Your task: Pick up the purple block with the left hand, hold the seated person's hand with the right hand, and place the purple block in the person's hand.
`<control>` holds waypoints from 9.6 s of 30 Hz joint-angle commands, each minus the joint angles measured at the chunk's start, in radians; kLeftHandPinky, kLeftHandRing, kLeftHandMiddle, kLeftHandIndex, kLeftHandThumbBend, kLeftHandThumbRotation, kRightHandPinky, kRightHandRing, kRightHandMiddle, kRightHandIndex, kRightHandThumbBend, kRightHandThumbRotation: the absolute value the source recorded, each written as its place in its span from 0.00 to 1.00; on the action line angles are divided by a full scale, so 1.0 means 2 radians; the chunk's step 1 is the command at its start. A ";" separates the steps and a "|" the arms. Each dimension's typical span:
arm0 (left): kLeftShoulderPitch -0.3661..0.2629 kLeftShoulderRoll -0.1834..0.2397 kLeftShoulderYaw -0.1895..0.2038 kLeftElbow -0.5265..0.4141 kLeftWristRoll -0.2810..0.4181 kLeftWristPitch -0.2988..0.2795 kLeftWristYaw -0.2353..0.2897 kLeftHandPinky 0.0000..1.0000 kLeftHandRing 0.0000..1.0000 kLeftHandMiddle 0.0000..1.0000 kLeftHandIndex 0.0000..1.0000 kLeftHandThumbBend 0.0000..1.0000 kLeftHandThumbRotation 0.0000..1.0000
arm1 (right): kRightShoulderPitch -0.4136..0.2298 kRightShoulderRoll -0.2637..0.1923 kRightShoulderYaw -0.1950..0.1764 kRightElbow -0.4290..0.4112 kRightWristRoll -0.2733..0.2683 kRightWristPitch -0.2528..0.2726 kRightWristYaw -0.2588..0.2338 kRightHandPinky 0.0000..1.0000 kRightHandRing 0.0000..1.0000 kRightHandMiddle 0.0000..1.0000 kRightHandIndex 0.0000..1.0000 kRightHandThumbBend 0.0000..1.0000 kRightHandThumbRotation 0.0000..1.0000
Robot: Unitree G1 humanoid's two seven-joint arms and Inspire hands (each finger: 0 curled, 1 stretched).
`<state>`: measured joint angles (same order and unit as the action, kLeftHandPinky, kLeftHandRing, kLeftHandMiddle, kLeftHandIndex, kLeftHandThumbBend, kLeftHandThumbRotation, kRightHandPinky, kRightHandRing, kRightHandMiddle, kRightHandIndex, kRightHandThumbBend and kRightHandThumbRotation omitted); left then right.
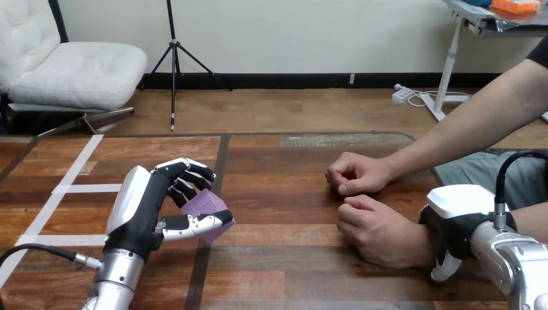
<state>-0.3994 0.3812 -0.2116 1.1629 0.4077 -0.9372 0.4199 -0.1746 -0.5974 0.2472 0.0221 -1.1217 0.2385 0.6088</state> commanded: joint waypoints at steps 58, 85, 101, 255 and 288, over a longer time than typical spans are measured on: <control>-0.021 0.008 0.010 -0.024 0.001 -0.009 -0.002 0.40 0.46 0.54 0.57 0.64 0.13 | -0.002 -0.017 -0.006 -0.012 0.043 0.012 -0.038 0.44 0.54 0.59 0.61 0.72 0.00; -0.020 0.003 0.011 -0.028 -0.004 -0.017 -0.009 0.39 0.46 0.54 0.57 0.64 0.16 | 0.013 -0.029 -0.028 -0.061 0.074 0.006 -0.066 0.38 0.48 0.53 0.56 0.76 0.00; -0.018 -0.004 0.013 -0.030 -0.007 -0.033 -0.014 0.40 0.46 0.54 0.57 0.65 0.14 | 0.013 -0.034 -0.041 -0.101 0.081 0.012 -0.055 0.36 0.45 0.52 0.54 0.75 0.00; 0.062 -0.080 0.016 -0.173 -0.086 -0.111 -0.182 0.42 0.47 0.54 0.59 0.67 0.15 | -0.049 0.005 -0.019 -0.173 0.062 -0.083 -0.037 0.30 0.38 0.45 0.54 0.74 0.00; 0.069 -0.098 0.017 -0.170 -0.073 -0.105 -0.194 0.41 0.46 0.54 0.59 0.69 0.18 | -0.044 0.005 -0.021 -0.172 0.068 -0.092 -0.038 0.31 0.40 0.47 0.54 0.73 0.00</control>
<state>-0.2259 0.2039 -0.1775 0.8663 0.2482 -1.1313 0.0351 -0.1988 -0.5885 0.2298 -0.3056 -0.9882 0.0501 0.5654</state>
